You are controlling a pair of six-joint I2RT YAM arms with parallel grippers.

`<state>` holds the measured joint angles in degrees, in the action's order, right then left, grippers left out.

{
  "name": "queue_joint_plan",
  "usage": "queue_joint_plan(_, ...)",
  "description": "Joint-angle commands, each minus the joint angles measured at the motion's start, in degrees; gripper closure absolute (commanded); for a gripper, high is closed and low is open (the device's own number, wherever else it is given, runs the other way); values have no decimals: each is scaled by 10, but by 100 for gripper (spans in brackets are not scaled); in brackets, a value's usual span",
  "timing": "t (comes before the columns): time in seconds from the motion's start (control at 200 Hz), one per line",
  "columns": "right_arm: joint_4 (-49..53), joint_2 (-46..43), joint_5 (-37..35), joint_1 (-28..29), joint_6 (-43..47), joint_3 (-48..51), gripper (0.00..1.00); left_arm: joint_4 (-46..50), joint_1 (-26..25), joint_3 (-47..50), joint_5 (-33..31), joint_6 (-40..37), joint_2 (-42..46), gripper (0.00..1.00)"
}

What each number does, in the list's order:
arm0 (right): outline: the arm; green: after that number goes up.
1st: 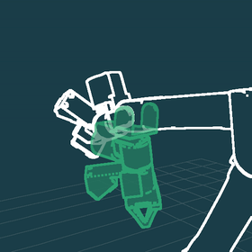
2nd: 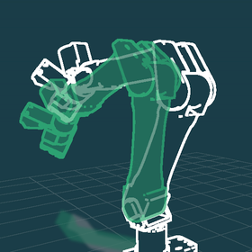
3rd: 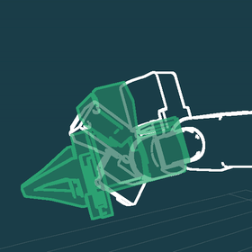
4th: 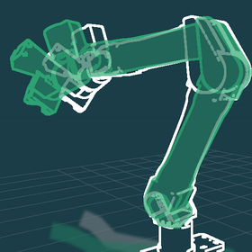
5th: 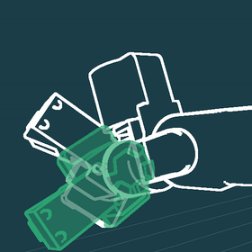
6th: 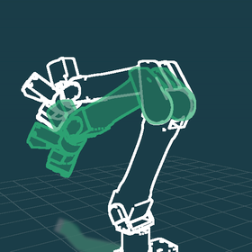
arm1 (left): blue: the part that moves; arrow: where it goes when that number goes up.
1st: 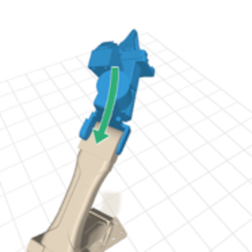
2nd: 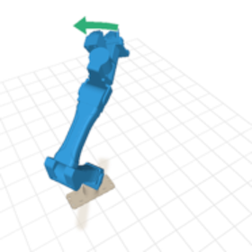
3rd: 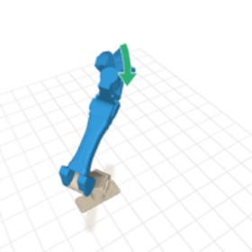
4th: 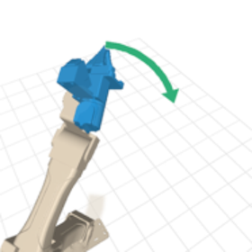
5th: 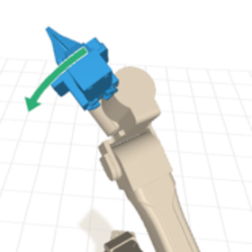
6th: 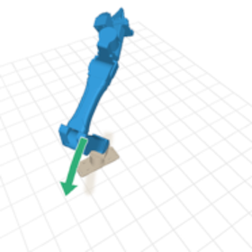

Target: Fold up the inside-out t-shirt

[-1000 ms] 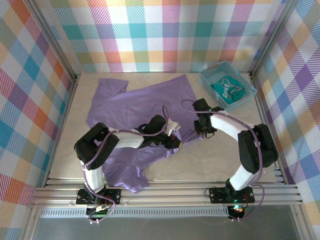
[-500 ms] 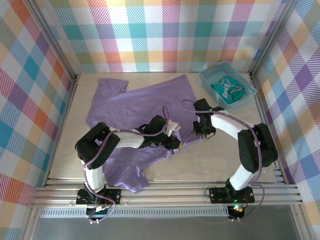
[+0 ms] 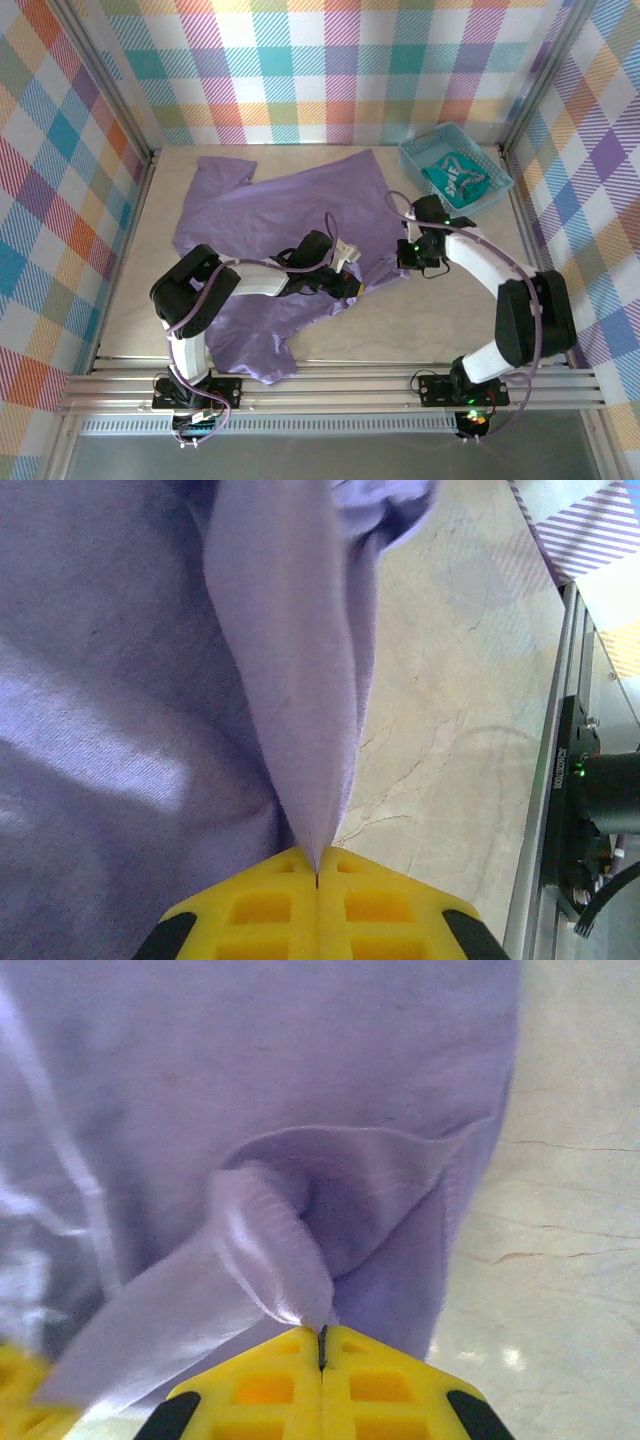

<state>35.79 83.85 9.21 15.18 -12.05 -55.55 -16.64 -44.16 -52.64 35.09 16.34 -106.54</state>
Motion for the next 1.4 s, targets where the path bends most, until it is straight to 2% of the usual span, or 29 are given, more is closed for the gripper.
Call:
queue_joint_plan(0.0,8,-48,173,-32,14,12,100,-1,14,-5,6,16,-16,100)
queue_joint_plan(0.24,-40,-77,362,-113,-11,18,100,8,17,-25,1,22,-36,100)
queue_joint_plan(0.355,-64,-75,397,-139,-20,12,100,11,21,-37,0,26,-38,100)
queue_joint_plan(0.51,-87,-54,364,-141,-38,-2,100,29,25,-71,-7,24,-38,100)
queue_joint_plan(0.59,-98,-41,304,-141,-51,-9,100,56,26,-104,-27,21,-44,100)
queue_joint_plan(0.65,-113,-30,261,-142,-64,-13,100,65,27,-117,-40,22,-41,92)
queue_joint_plan(0.715,-126,-16,216,-144,-73,-20,100,75,28,-112,-52,21,-22,79)
queue_joint_plan(0.825,-140,-1,151,-144,-78,-35,100,111,36,-57,-92,9,52,63)
queue_joint_plan(0.93,-161,6,117,-144,-84,-38,100,171,56,6,-144,15,119,54)
queue_joint_plan(1.06,-177,25,122,-144,-89,-40,100,232,105,53,-189,61,156,49)
queue_joint_plan(1.19,-188,33,122,-145,-90,-38,100,232,170,48,-198,96,125,46)
queue_joint_plan(1.395,-187,37,108,-144,-83,-42,100,239,218,-58,-214,107,-3,45)
